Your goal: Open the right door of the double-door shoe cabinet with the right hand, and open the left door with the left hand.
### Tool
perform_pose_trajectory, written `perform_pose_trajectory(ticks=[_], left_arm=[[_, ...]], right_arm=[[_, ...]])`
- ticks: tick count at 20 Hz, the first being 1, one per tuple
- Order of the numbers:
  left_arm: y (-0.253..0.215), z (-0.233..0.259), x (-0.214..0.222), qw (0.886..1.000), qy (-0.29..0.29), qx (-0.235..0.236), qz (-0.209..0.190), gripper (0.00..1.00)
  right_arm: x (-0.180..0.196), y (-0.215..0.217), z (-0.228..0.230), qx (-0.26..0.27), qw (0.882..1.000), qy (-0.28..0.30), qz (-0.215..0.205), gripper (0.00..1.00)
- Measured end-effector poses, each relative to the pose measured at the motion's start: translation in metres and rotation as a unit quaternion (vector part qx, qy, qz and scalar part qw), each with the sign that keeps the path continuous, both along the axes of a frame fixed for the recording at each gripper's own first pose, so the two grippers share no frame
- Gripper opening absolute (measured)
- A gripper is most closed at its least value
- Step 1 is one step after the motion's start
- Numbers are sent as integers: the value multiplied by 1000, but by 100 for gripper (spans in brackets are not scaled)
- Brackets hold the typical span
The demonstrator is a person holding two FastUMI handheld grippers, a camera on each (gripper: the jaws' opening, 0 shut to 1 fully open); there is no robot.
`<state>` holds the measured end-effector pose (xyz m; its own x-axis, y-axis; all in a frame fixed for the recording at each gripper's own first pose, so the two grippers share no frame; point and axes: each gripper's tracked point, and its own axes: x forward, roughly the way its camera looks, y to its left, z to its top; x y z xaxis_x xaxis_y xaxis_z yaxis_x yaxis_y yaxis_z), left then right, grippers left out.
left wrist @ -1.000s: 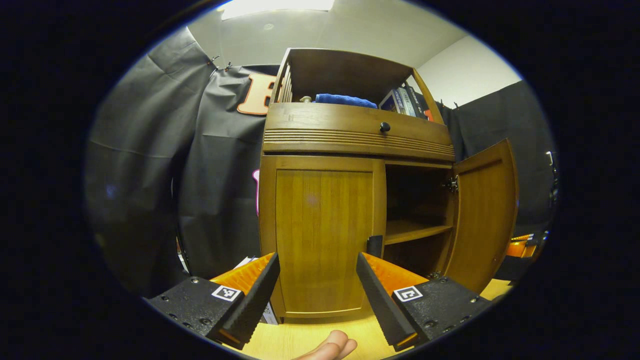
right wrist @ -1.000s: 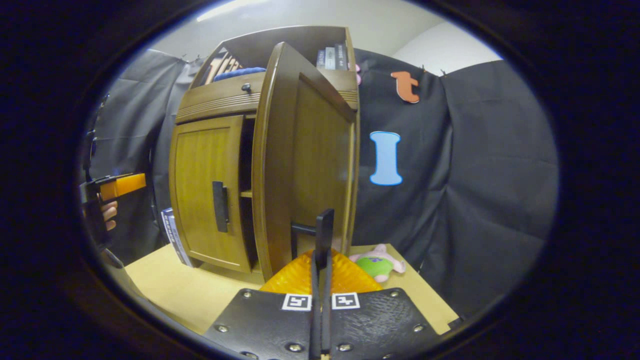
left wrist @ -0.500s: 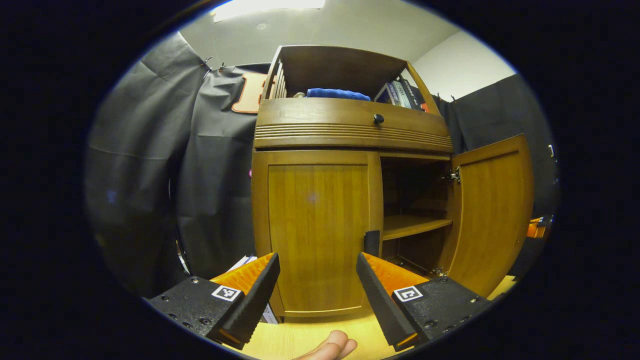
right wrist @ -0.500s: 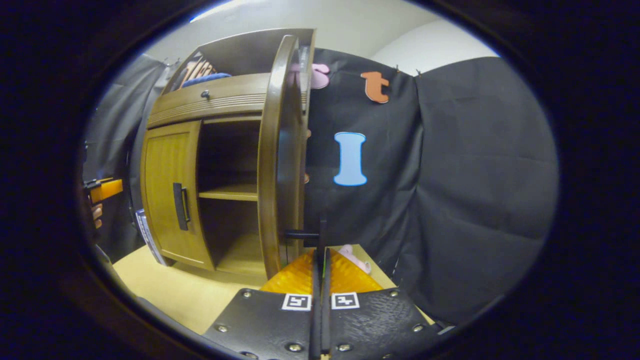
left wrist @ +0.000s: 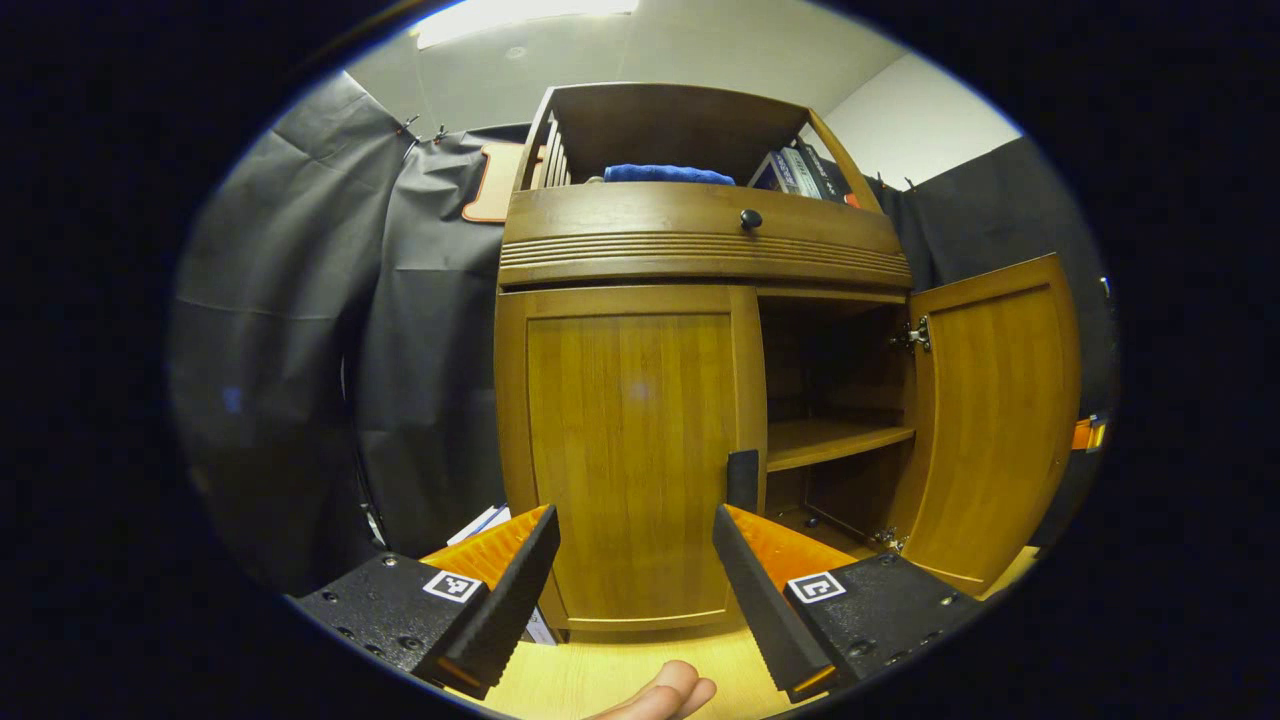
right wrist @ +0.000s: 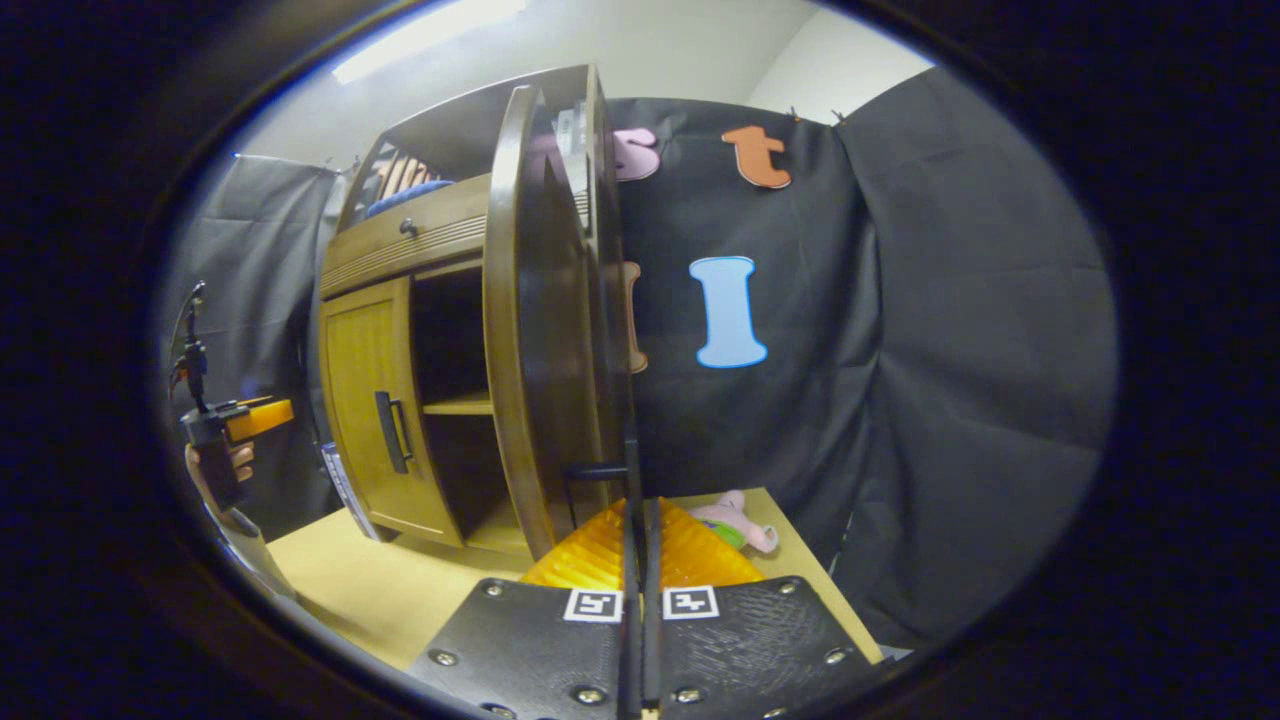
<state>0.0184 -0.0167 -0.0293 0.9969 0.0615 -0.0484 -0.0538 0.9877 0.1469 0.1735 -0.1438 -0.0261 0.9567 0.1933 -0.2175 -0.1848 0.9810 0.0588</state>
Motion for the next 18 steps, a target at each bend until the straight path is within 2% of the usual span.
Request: perform_pose_trajectory(ticks=[1,3,4,7,8,11,13,14,16,18], left_arm=[[-3,-2,2,1000,2,-2,0,95],[-16,-11,8,1000,12,-6,-10,95],[-21,-17,9,1000,19,-10,-14,92],[-35,-29,15,999,42,-22,-18,95],[-42,-29,20,999,41,-25,-22,92],[-57,-33,40,998,44,-35,-29,95],[-64,-37,54,998,46,-23,-23,95],[-65,-38,61,999,45,-12,-18,92],[-64,-43,77,999,45,-4,-5,92],[-65,-51,89,999,44,-20,3,97]], right_arm=[[-2,0,0,-10,1000,-5,8,1],[-15,0,-3,-12,1000,-1,24,1],[-21,-5,-3,-14,1000,-1,17,0],[-46,-21,5,-24,999,-20,-10,3],[-57,-22,10,-25,999,-27,-15,19],[-84,-26,22,-56,997,-48,-37,68],[-104,-23,30,-71,995,-53,-48,100],[-111,-17,34,-71,995,-57,-51,98],[-128,-11,43,-68,994,-64,-63,99],[-141,-9,57,-65,990,-90,-84,98]])
